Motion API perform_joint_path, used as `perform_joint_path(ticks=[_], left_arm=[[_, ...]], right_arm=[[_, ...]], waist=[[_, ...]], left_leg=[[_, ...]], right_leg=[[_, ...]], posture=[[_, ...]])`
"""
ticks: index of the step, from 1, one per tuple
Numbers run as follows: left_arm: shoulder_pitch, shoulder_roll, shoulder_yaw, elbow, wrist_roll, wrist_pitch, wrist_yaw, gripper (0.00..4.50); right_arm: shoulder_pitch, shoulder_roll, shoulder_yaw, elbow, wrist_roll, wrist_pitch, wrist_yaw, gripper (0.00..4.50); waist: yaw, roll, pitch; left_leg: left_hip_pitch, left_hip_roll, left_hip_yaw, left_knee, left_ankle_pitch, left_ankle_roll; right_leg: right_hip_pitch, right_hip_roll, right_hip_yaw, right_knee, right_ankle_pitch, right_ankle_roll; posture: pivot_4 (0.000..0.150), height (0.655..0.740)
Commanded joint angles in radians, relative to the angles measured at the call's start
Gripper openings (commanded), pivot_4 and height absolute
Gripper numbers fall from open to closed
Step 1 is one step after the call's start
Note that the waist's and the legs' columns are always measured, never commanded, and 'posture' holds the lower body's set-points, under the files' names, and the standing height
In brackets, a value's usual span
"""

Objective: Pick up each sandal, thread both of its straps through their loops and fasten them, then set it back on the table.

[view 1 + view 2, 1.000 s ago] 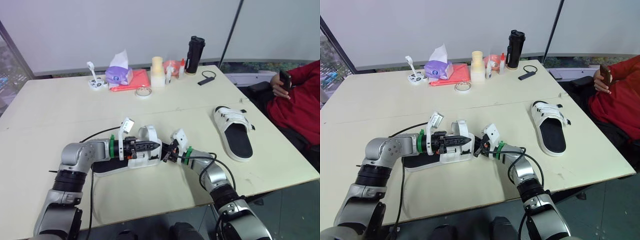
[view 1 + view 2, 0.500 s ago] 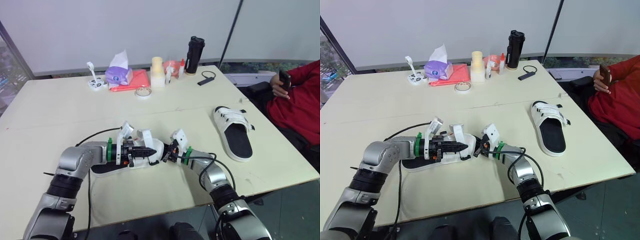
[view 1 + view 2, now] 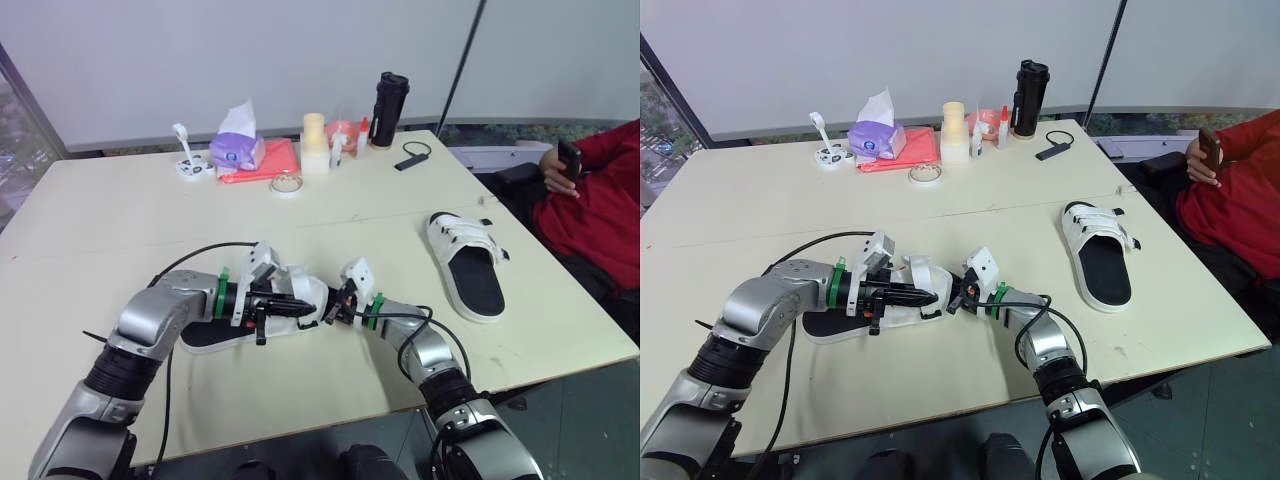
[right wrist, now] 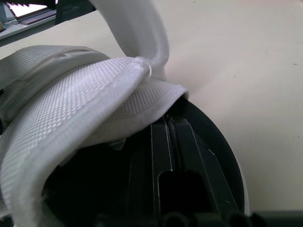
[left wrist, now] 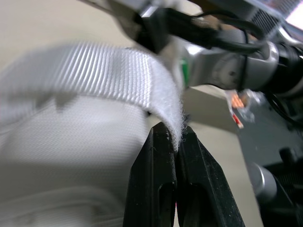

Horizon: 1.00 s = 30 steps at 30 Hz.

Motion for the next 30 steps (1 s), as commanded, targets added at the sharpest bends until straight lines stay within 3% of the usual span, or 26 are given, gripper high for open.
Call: perform_joint_path(ticks=[1,8,19,25,28,30], left_arm=[[-0.009,0.009,-0.024,-0.026,0.033,-0.03,-0.012,0.03],[-0.017,0.047,-0.104,0.036,0.187,-0.198,-0.052,0.03],[-0.002,0.082,-0.124,0.004,0.207,-0.237,-0.14,0.03],[0.013,0.074,-0.108,0.035,0.221,-0.258,-0.113,0.03],[0.017,0.063,-0.049,0.007,0.145,-0.178,-0.095,0.93],[0.036,0.058,-0.009,-0.017,0.122,-0.159,-0.062,1.87]], right_arm=[[0.054,-0.006,0.009,0.123,-0.049,0.073,-0.046,0.0],[0.054,-0.004,0.01,0.124,-0.051,0.073,-0.047,0.0],[0.054,-0.003,0.01,0.126,-0.051,0.073,-0.048,0.0],[0.053,-0.001,0.01,0.129,-0.051,0.071,-0.049,0.0],[0.054,-0.001,0.01,0.128,-0.051,0.073,-0.048,0.0],[0.06,-0.003,0.012,0.123,-0.051,0.074,-0.046,0.0]], waist=[[0.0,0.0,0.0],[-0.001,0.0,0.0],[-0.003,0.0,0.0],[-0.003,0.0,0.0],[-0.003,0.0,0.0],[-0.003,0.0,0.0]], left_leg=[[0.0,0.0,0.0,0.0,0.0,0.0],[0.0,0.0,0.0,0.0,0.0,0.0],[0.0,0.001,0.0,0.0,0.0,0.0],[0.0,0.002,0.0,-0.001,0.0,0.0],[0.001,0.002,0.0,-0.001,0.0,0.0],[0.0,0.002,0.0,-0.001,0.0,0.001]], right_leg=[[0.0,0.0,0.0,0.0,0.0,0.0],[0.0,0.0,0.0,0.0,0.0,0.0],[-0.001,0.001,0.001,0.0,0.0,-0.001],[-0.001,0.002,0.001,0.0,-0.001,-0.002],[-0.001,0.002,0.001,0.001,-0.001,-0.002],[-0.001,0.002,0.001,0.001,-0.001,-0.002]], posture=[[0.15,0.74],[0.15,0.74],[0.15,0.74],[0.15,0.74],[0.15,0.74],[0.15,0.74]])
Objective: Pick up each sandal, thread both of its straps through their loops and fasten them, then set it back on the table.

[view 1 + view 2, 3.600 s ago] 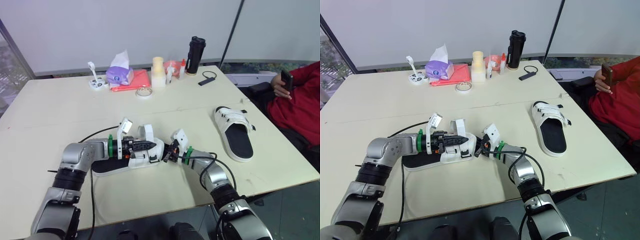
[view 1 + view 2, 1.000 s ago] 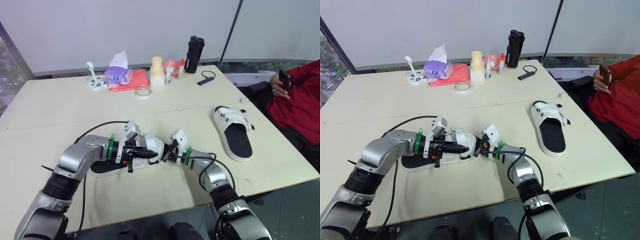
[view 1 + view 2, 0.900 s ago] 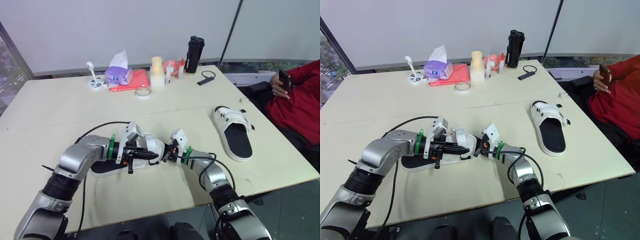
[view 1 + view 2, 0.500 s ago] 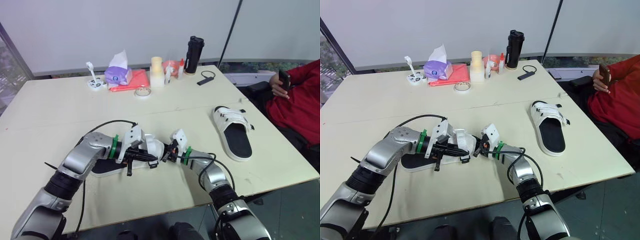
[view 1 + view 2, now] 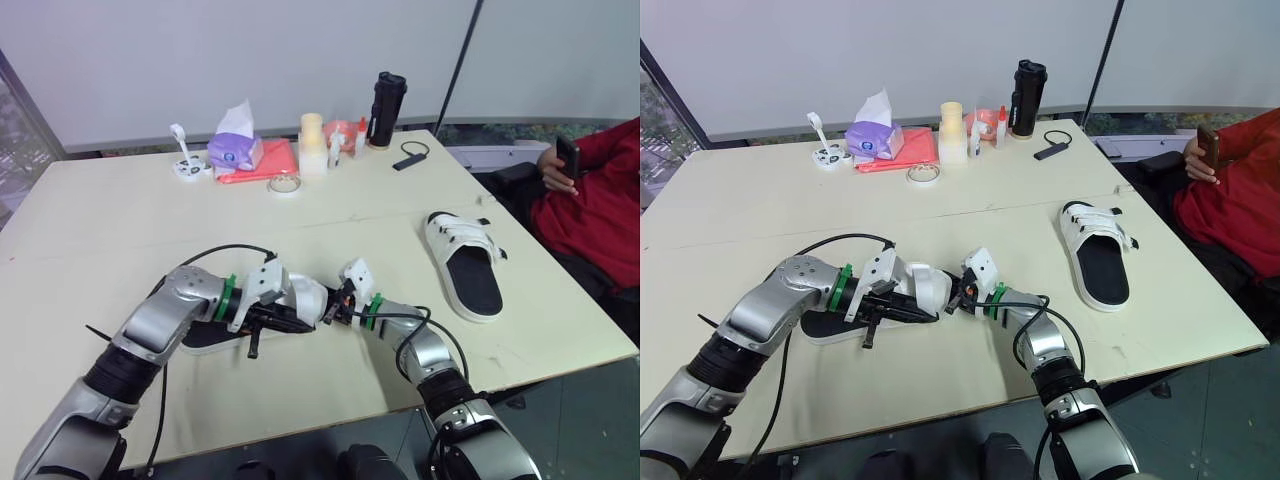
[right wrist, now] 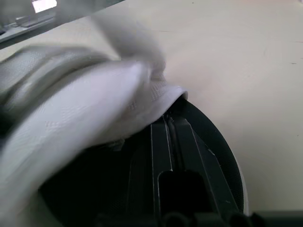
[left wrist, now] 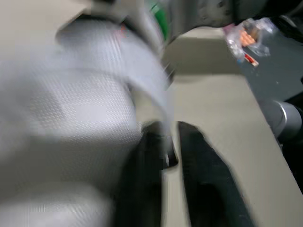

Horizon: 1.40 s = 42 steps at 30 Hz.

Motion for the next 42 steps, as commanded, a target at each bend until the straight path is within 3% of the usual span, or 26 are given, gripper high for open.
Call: perform_joint_path(ticks=[1,5,11,14,18,28,35,42], left_arm=[[0.026,0.0,0.079,-0.041,-0.037,0.045,0.055,2.39],[0.057,0.016,0.15,-0.095,-0.107,0.139,0.094,4.44],[0.155,0.131,0.327,-0.281,-0.333,0.389,0.102,4.48],[0.27,0.208,0.349,-0.375,-0.345,0.403,0.098,4.48],[0.357,0.209,0.32,-0.427,-0.304,0.353,0.147,4.48],[0.395,0.03,0.257,-0.366,-0.253,0.279,0.311,4.48],[0.417,-0.147,0.304,-0.37,-0.393,0.397,0.45,4.48],[0.413,-0.193,0.309,-0.392,-0.457,0.456,0.523,4.48]], right_arm=[[0.062,-0.014,0.012,0.12,-0.052,0.074,-0.041,0.0],[0.067,-0.014,0.013,0.117,-0.053,0.075,-0.039,0.0],[0.071,-0.019,0.01,0.118,-0.052,0.075,-0.036,0.0],[0.068,-0.013,0.013,0.129,-0.054,0.071,-0.036,0.0],[0.061,-0.001,0.016,0.141,-0.056,0.067,-0.034,0.0],[0.055,0.0,0.013,0.145,-0.058,0.066,-0.03,0.0],[0.076,-0.015,0.011,0.119,-0.058,0.075,-0.028,0.0],[0.081,-0.013,0.012,0.111,-0.058,0.077,-0.031,0.0]], waist=[[0.001,0.0,0.0],[0.003,0.0,0.0],[0.0,0.0,0.001],[0.001,0.001,0.001],[0.003,0.001,0.002],[0.001,0.0,0.001],[0.004,-0.001,0.0],[0.003,-0.002,-0.002]], left_leg=[[0.0,0.0,0.0,0.0,0.0,0.0],[0.0,0.0,0.0,0.0,0.0,0.0],[0.0,0.0,-0.001,0.0,0.0,0.0],[0.0,0.001,-0.002,-0.001,0.0,0.0],[0.001,0.001,-0.003,-0.001,0.0,0.0],[0.0,0.001,-0.002,-0.001,0.0,0.0],[0.001,0.001,-0.002,-0.001,0.0,0.0],[0.001,0.0,-0.002,-0.001,0.0,0.0]], right_leg=[[0.0,0.0,0.0,0.0,0.0,0.0],[0.0,0.0,0.0,0.0,0.0,0.0],[0.0,0.0,0.0,0.0,-0.001,-0.001],[-0.001,0.0,0.001,0.0,-0.001,-0.001],[-0.001,-0.002,0.001,0.0,-0.001,-0.001],[-0.002,-0.003,0.002,0.0,-0.001,-0.002],[-0.001,-0.002,0.002,0.0,-0.001,-0.002],[0.0,-0.001,0.001,0.0,-0.001,-0.002]], posture=[[0.15,0.74],[0.15,0.74],[0.15,0.74],[0.15,0.74],[0.15,0.74],[0.15,0.74],[0.15,0.74],[0.15,0.74]])
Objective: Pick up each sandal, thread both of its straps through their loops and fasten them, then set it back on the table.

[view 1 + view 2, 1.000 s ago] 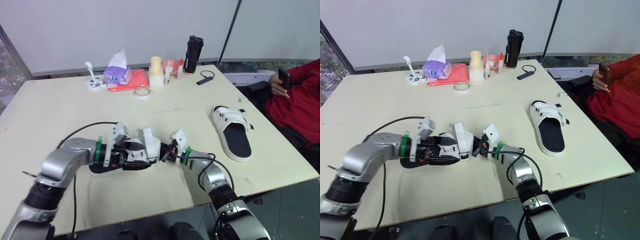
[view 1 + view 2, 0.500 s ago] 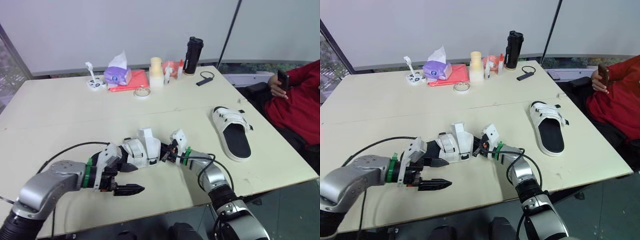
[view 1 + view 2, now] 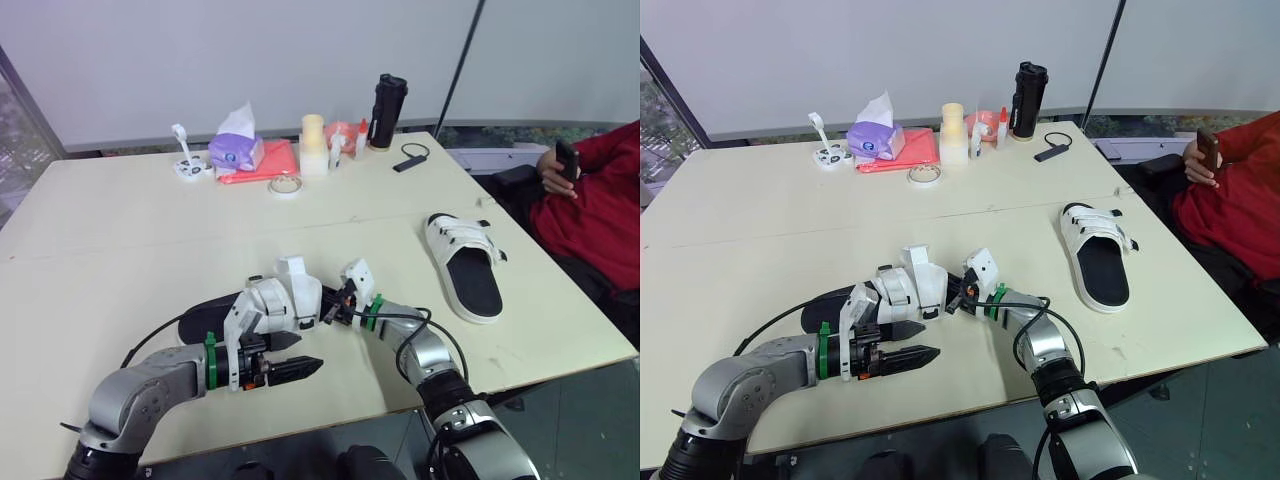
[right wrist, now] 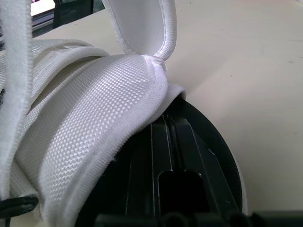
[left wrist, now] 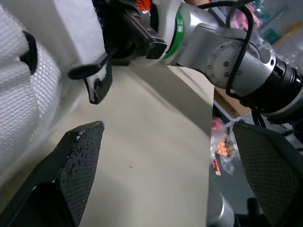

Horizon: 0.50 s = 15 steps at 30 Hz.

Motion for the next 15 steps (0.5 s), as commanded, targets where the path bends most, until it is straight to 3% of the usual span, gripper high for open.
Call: perform_joint_path(ticks=[1,15], left_arm=[[-0.017,-0.009,0.015,-0.025,-0.03,0.001,0.026,4.48],[-0.06,-0.048,-0.002,0.032,0.003,-0.034,0.087,4.48]], right_arm=[[0.075,-0.02,0.027,0.105,-0.058,0.077,-0.032,0.0],[0.082,-0.019,0.029,0.094,-0.059,0.079,-0.036,0.0]], waist=[[0.0,0.0,0.0],[0.001,0.0,0.0]], left_leg=[[0.0,0.0,0.0,0.0,0.0,0.0],[0.0,0.0,0.001,0.0,0.0,0.0]], right_leg=[[0.0,0.0,0.0,0.0,0.0,0.0],[0.0,0.0,0.0,-0.001,0.0,0.0]], posture=[[0.15,0.74],[0.15,0.74]])
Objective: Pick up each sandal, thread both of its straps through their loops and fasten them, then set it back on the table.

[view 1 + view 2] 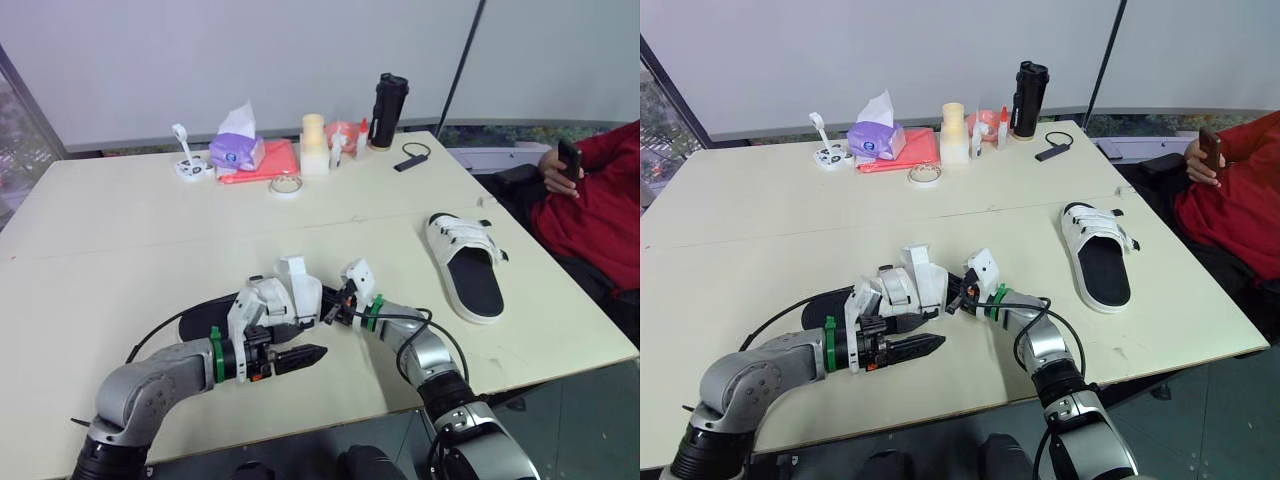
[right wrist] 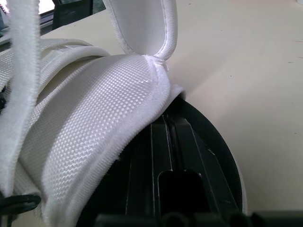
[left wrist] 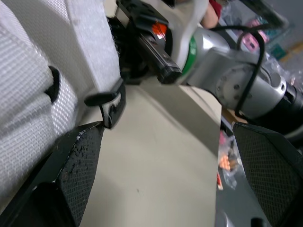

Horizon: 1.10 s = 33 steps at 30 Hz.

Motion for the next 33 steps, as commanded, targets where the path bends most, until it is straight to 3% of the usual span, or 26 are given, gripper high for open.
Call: perform_joint_path(ticks=[1,8,9,11,18,19,25,33], left_arm=[[-0.022,-0.012,0.015,0.002,0.002,-0.016,0.03,4.48],[-0.032,-0.064,0.032,0.036,-0.008,-0.016,0.088,4.48],[-0.032,-0.07,0.034,0.038,-0.009,-0.013,0.095,4.24],[-0.03,-0.081,0.041,0.039,-0.017,-0.005,0.112,3.69],[-0.023,-0.103,0.07,0.044,-0.052,0.027,0.167,0.29],[-0.023,-0.104,0.074,0.047,-0.055,0.029,0.172,0.03],[-0.018,-0.082,0.081,0.044,-0.084,0.07,0.164,0.03],[0.034,0.093,0.001,0.025,-0.112,0.166,0.016,0.03]], right_arm=[[0.075,-0.018,0.03,0.104,-0.059,0.078,-0.032,0.0],[0.073,-0.016,0.03,0.108,-0.058,0.076,-0.035,0.0],[0.073,-0.016,0.029,0.108,-0.058,0.076,-0.035,0.0],[0.074,-0.017,0.028,0.108,-0.057,0.075,-0.036,0.0],[0.075,-0.016,0.029,0.106,-0.057,0.077,-0.039,0.0],[0.076,-0.016,0.028,0.105,-0.057,0.077,-0.04,0.0],[0.072,-0.014,0.028,0.111,-0.057,0.075,-0.04,0.0],[0.074,-0.017,0.032,0.111,-0.054,0.075,-0.041,0.0]], waist=[[0.0,0.0,0.0],[0.0,0.0,0.0],[0.0,0.0,0.0],[0.0,0.0,0.0],[0.0,0.0,0.0],[0.0,0.0,0.0],[-0.002,0.0,0.0],[-0.024,0.002,-0.001]], left_leg=[[0.0,0.0,0.0,0.0,0.0,0.0],[0.0,0.0,0.0,0.001,0.0,0.0],[0.0,0.0,0.0,0.001,0.0,0.0],[0.0,0.0,0.0,0.001,0.0,0.0],[0.0,0.0,0.0,0.001,0.0,0.0],[0.0,0.0,0.0,0.001,0.0,0.0],[0.0,0.0,0.0,0.001,0.0,0.0],[0.001,0.0,-0.003,-0.002,0.0,0.0]], right_leg=[[0.0,0.0,0.0,0.0,0.0,0.0],[0.001,0.0,0.0,0.0,0.0,0.0],[0.001,0.0,0.0,0.0,0.0,0.0],[0.001,0.0,0.0,0.0,0.0,0.0],[0.001,0.001,0.0,0.0,0.0,0.0],[0.001,0.001,0.0,0.0,0.0,0.0],[0.001,0.001,0.0,0.0,0.0,0.0],[0.0,0.004,0.002,0.0,-0.002,-0.002]], posture=[[0.15,0.74],[0.15,0.74],[0.15,0.74],[0.15,0.74],[0.15,0.74],[0.15,0.74],[0.15,0.74],[0.15,0.74]])
